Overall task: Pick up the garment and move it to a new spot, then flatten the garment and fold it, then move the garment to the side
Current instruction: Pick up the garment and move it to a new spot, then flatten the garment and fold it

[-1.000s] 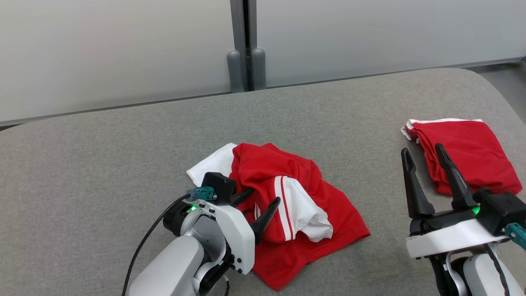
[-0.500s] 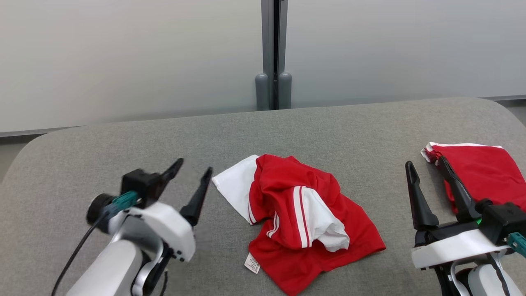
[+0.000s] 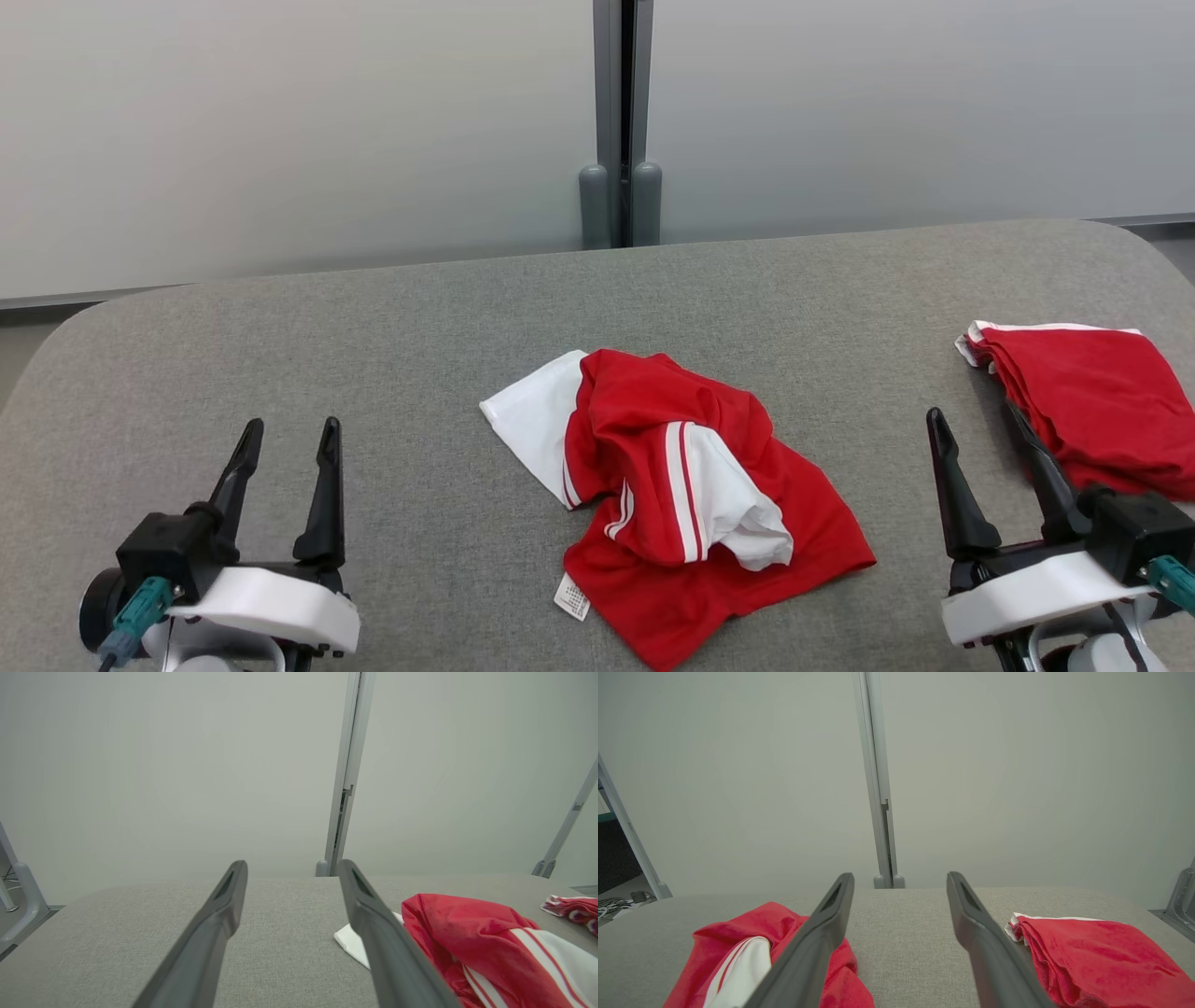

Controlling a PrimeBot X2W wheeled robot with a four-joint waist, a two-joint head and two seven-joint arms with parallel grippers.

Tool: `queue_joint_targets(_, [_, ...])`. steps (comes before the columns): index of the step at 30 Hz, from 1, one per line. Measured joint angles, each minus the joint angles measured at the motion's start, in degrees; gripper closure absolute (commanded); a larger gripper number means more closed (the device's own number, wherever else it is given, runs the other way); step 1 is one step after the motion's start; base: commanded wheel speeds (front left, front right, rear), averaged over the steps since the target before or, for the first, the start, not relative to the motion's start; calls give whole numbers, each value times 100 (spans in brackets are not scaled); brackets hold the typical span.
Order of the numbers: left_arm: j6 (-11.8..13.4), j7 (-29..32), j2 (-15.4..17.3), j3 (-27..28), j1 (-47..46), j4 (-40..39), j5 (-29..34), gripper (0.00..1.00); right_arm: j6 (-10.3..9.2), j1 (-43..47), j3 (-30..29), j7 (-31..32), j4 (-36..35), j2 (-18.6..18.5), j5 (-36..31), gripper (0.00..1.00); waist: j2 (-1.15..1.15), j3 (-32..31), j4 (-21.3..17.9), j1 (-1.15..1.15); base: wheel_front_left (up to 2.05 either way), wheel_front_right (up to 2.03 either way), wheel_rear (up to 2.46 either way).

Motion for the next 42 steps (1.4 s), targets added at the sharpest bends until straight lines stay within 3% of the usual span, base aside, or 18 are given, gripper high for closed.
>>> queue_joint_targets(7, [67, -21, -415, 557, 609, -434, 458, 0, 0, 172, -183, 0, 34, 44, 1, 0, 0, -5, -5, 0, 0, 0, 0])
queue_joint_targets(15, [-278, -21, -772, 744, 916, -307, 823, 0, 0, 203, -176, 0, 31, 82, 3, 0, 0, -19, -33, 0, 0, 0, 0])
queue_joint_targets(23, [-511, -21, -915, 939, 904, -218, 1025, 0, 0, 202, -130, 0, 38, 85, 13, 0, 0, -38, -31, 0, 0, 0, 0])
queue_joint_targets(38, [-722, -21, -1095, 1033, 878, -80, 1244, 0, 0, 202, -35, 0, 63, 52, 60, 0, 0, 3, 21, 0, 0, 0, 0])
queue_joint_targets(41, [-762, -21, -1121, 1043, 865, -49, 1257, 0, 0, 202, 171, 0, 93, -20, 102, 0, 0, 3, 37, 0, 0, 0, 0])
queue_joint_targets(42, [-784, -21, -1137, 1045, 864, -20, 1273, 0, 0, 204, 477, 1, 147, -152, 187, 0, 0, -3, 52, 0, 0, 0, 0])
